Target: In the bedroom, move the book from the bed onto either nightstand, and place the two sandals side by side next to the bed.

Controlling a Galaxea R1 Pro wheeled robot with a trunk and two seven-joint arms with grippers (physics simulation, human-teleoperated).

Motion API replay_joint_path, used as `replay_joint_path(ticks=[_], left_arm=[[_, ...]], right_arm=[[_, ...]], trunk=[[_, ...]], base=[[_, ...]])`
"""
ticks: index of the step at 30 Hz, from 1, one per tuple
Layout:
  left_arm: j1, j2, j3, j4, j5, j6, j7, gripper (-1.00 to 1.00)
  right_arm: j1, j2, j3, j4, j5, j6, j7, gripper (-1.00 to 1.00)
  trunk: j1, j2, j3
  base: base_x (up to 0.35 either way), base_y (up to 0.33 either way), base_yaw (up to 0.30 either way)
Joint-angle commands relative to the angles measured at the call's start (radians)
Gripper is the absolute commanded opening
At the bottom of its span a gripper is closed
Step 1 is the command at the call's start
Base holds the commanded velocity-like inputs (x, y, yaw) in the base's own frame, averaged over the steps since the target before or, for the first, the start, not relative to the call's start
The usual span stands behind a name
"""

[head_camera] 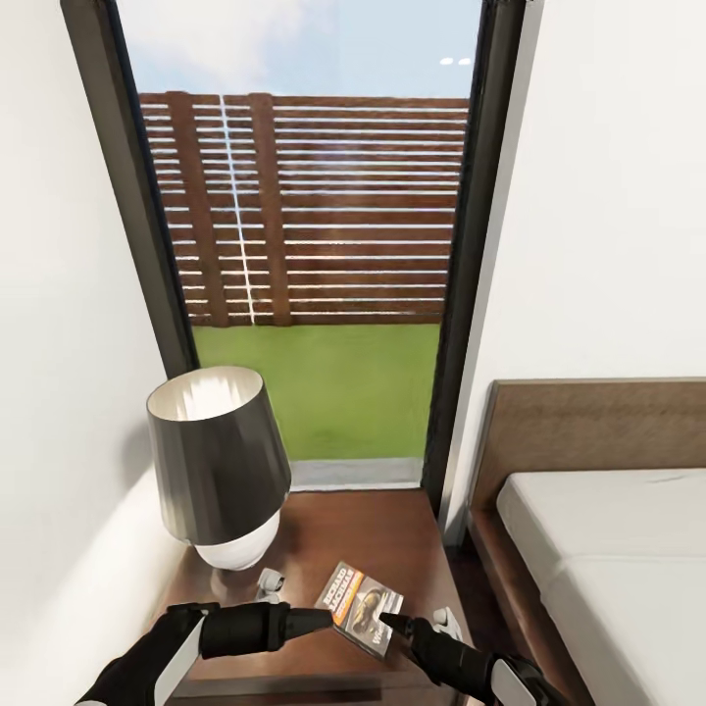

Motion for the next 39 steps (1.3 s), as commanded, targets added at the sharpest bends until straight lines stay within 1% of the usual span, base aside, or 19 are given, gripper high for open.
replay_joint_path(ticks=[1, 39], left_arm=[[-0.001, 0.001, -0.005, 0.000, 0.008, 0.010, -0.001, 1.00], [-0.001, 0.001, -0.005, 0.000, 0.008, 0.010, 0.000, 1.00]], right_arm=[[0.000, 0.000, 0.000, 0.000, -0.006, 0.008, 0.000, 1.00], [0.000, 0.000, -0.002, -0.002, -0.006, 0.002, 0.002, 1.00]], trunk=[[-0.004, 0.007, 0.002], [-0.150, 0.273, 0.121]], base=[[0.000, 0.000, 0.000], [0.000, 0.000, 0.000]])
